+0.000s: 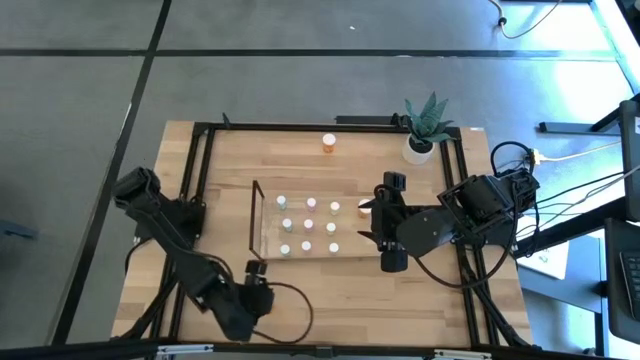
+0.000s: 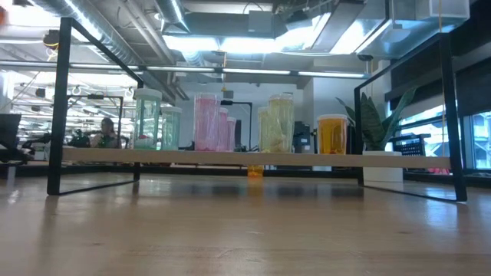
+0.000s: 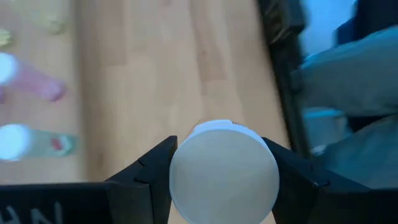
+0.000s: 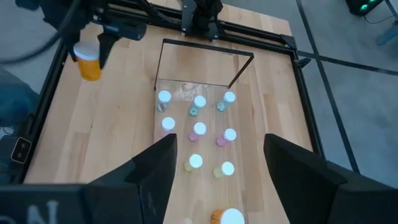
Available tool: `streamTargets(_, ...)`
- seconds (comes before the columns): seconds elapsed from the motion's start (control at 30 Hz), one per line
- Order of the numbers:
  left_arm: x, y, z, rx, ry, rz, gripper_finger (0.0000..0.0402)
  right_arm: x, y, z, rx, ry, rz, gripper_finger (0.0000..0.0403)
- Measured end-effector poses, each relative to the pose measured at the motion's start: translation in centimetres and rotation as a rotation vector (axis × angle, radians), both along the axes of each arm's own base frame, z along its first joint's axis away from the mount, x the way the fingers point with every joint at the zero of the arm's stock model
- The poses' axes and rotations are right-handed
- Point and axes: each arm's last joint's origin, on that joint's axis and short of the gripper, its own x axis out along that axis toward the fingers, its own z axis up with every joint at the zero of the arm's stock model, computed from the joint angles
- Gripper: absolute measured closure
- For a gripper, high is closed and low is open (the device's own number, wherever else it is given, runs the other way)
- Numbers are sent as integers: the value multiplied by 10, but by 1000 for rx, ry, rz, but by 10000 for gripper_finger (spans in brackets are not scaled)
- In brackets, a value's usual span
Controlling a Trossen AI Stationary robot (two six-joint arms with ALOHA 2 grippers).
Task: Pick and place medicine bottles onto shelf by color
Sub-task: Put the left orange pill bottle on the shelf aligned with the other orange pill bottle
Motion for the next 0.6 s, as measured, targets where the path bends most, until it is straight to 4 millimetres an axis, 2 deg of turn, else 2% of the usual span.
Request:
streamTargets(0.2, 31, 2, 4, 125, 92, 16, 212, 0, 0, 0, -15, 5, 12, 162)
streamTargets(0.4, 58, 8, -14, 172, 133, 11, 212, 0, 0, 0, -15, 5, 13, 162)
streamTargets(0.6, 70, 14, -29, 195, 167, 41, 212, 0, 0, 0, 5, 0, -3, 162)
